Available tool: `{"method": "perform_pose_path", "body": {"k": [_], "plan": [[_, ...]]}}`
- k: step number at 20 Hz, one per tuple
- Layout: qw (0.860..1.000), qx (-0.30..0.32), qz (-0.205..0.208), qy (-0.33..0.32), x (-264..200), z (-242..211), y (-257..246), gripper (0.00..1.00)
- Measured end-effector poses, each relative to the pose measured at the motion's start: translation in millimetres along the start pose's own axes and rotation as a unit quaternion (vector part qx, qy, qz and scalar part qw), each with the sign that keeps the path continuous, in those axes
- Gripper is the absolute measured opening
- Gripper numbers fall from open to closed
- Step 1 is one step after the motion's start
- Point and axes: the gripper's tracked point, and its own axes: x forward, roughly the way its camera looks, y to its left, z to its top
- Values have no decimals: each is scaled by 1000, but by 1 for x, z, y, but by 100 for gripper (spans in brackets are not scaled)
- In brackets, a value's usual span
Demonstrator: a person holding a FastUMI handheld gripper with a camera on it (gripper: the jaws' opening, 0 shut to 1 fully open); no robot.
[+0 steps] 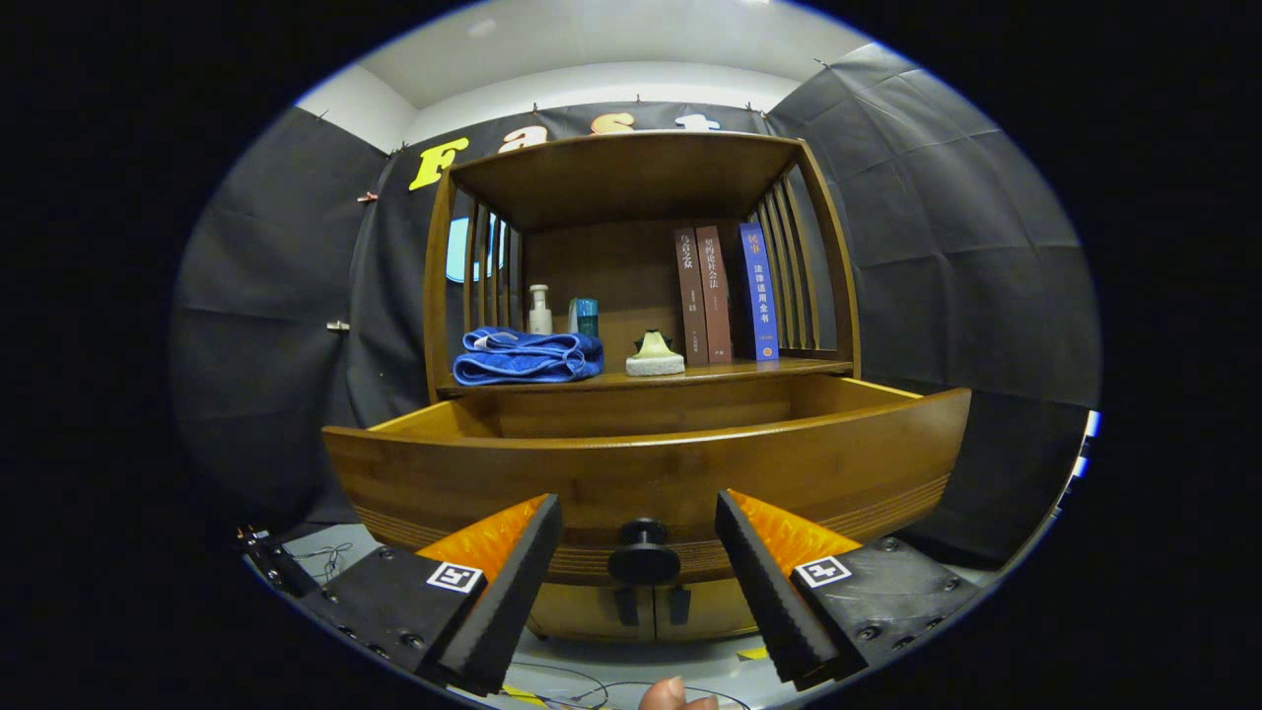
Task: Pull open the drawer, take out the items inside it, and place them on the countertop above the cabinet.
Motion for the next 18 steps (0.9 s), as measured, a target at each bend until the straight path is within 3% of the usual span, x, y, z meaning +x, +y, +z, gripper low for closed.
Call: {"method": "perform_pose_path", "body": {"k": [18], "plan": [[999,-28,-21,-34,28,7,22,99]]}}
